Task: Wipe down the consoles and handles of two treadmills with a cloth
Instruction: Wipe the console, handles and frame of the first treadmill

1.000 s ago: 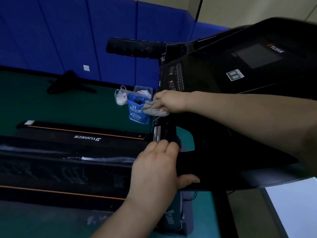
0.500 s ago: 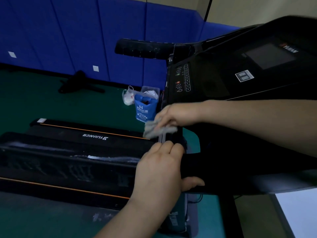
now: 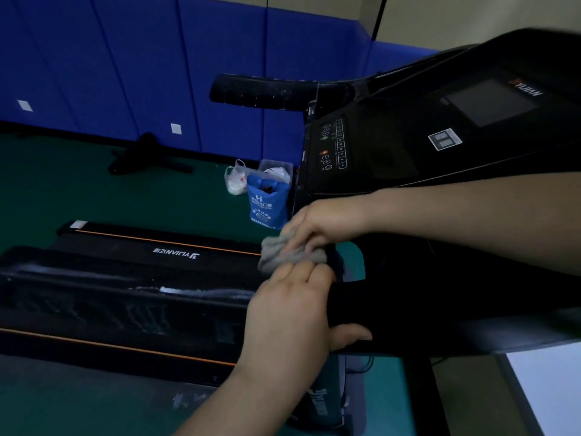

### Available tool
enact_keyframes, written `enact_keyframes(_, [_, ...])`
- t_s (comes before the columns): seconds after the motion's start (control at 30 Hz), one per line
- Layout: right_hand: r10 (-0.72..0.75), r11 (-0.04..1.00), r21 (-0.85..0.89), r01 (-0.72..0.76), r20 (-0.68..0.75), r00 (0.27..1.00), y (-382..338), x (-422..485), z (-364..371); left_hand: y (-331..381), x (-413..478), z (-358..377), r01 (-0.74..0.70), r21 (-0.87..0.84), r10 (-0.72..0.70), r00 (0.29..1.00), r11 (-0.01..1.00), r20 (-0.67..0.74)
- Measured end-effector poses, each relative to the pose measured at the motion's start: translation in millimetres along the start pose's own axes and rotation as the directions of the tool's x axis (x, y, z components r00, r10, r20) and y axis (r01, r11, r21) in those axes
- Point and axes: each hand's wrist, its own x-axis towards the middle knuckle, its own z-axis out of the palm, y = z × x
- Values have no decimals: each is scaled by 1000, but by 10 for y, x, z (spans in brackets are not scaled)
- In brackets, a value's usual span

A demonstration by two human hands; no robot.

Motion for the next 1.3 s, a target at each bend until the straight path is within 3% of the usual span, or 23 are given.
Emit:
enact_keyframes(0.13, [246, 947, -191, -257, -77, 966, 323, -96, -215, 7, -13, -10, 6, 17, -6, 1000, 1000, 1])
enact_keyframes(0.23, [242, 869, -437, -231, -30, 970, 370, -173, -356, 7, -9, -7, 6, 16, -6, 1000, 1000, 6])
enact_keyframes(0.3, [331, 837, -453, -308, -30, 943, 350, -278, -415, 3, -5, -9, 7, 7, -7, 1000, 1000, 8])
enact_keyframes(0.4, [375, 845, -377, -380, -90, 923, 282, -615, -435, 10, -6, -24, 0, 3, 0, 1000, 1000, 2])
enact_keyframes(0.5, [490, 845, -261, -466, 31, 871, 127, -1007, -562, 3, -17, -29, -12, 12, 12, 1000, 1000, 0])
enact_keyframes(0.6, [589, 798, -182, -575, 33, 808, -53, -1415, -663, -7, -25, -23, -28, 11, 28, 1000, 1000, -5])
enact_keyframes(0.83, [727, 633, -52, -772, -301, 617, -278, -2121, -823, -15, -11, -23, -61, 4, 61, 998, 998, -17])
enact_keyframes(0.97, [809, 577, -151, -802, -27, 587, -341, -2036, -619, -13, -5, -24, -61, 8, 61, 998, 998, -14])
enact_keyframes(1.17, [755, 610, -305, -731, -57, 653, -294, -1811, -353, -20, -6, -17, -63, 19, 63, 998, 998, -14])
enact_keyframes(1.3, [789, 520, -510, -685, -20, 614, -345, -1828, -347, -16, -12, -20, -63, 25, 63, 998, 998, -13])
